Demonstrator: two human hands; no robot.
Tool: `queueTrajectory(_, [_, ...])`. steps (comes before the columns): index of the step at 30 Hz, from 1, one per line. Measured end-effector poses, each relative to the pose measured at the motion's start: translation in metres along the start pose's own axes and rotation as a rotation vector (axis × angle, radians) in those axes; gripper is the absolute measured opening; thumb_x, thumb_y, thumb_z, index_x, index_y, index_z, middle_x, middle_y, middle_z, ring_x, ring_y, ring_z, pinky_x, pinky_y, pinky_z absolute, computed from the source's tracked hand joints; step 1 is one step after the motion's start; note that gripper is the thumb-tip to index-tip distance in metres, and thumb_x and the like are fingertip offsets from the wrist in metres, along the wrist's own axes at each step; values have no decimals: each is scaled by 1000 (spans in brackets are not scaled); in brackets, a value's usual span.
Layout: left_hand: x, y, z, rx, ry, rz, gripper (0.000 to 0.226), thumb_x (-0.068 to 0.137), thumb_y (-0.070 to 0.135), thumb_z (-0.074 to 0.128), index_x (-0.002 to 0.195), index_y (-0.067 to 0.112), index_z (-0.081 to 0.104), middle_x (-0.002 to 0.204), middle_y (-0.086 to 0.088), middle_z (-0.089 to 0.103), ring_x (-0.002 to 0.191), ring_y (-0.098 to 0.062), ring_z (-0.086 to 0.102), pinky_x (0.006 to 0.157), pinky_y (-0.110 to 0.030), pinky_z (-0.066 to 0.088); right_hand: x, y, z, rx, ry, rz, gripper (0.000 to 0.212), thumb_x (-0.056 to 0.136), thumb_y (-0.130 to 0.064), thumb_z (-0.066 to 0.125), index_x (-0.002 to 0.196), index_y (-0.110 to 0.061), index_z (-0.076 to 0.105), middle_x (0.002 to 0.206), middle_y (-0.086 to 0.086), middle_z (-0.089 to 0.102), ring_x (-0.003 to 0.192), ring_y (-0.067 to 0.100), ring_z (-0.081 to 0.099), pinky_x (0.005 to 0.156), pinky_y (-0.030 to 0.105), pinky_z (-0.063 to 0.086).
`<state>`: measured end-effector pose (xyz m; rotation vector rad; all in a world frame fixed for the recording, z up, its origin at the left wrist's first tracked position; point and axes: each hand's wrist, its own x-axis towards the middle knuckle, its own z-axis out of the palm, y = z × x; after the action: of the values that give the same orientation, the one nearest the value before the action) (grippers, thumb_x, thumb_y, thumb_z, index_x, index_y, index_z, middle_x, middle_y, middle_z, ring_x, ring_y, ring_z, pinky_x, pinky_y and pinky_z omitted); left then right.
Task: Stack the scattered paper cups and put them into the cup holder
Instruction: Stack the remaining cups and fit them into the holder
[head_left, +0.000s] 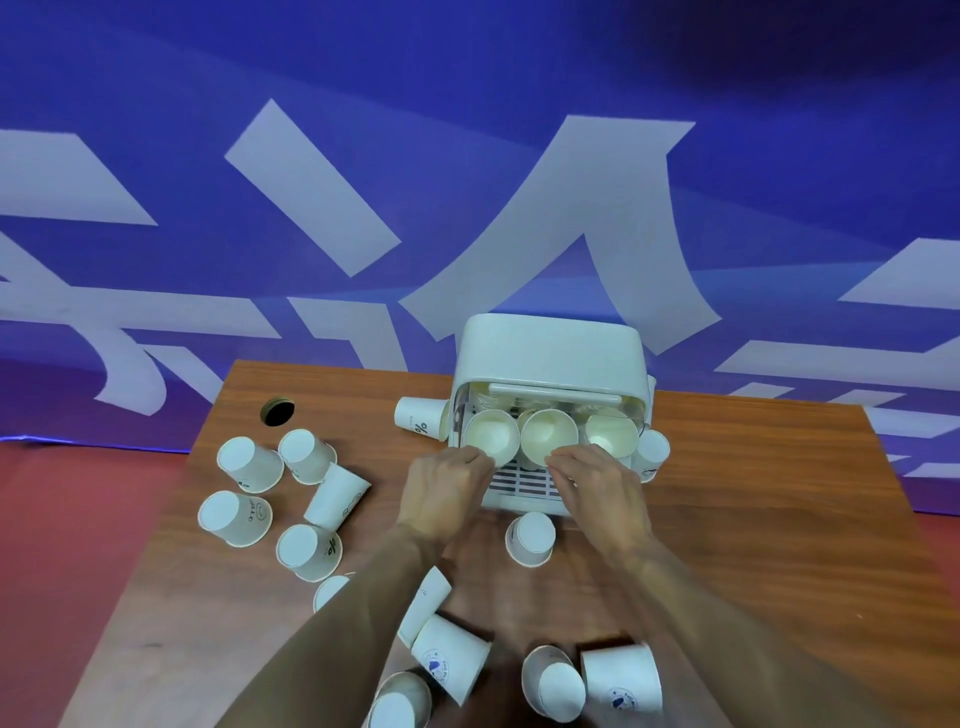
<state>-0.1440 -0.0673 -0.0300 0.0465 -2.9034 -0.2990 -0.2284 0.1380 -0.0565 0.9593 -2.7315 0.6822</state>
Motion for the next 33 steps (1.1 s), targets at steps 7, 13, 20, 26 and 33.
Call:
queueTrajectory(7, [2,-1,11,-3,-26,-14,24,72,11,80,63,19,59,60,3,54,51,-18,49,38,-29,29,8,-9,1,-63,-64,8,10,83,-15,79,90,-22,76,89,-11,72,73,17,68,49,29,50])
queueTrajectory(13, [3,-1,17,-40,-12,-31,22,76,15,80,65,18,61,61,3,57,54,-20,53,38,-28,30,2,-13,6,-108,-209,104,19,99,-25,55,92,-19,72,89,-5,69,80,21,66,61,35,50])
queueTrajectory(20, [11,-7,20,-81,-53,-63,9,83,17,74,76,18,68,70,2,63,63,-23,60,44,-33,44,17,-10,13,-75,-275,183,23,101,-29,52,105,-23,73,101,-6,70,94,19,65,71,36,52])
queueTrajectory(26, [18,-8,23,-76,-121,-38,13,87,19,69,75,18,66,71,1,60,64,-22,58,44,-31,42,19,-6,22,-66,-331,216,29,103,-35,48,95,-20,72,90,-3,68,88,22,63,69,38,51])
queueTrajectory(33, [22,-12,29,38,-204,-44,18,81,24,76,67,18,66,65,1,59,58,-22,59,46,-25,25,18,-2,26,-59,-377,222,28,104,-31,46,100,-18,70,90,-2,67,85,19,61,69,36,51])
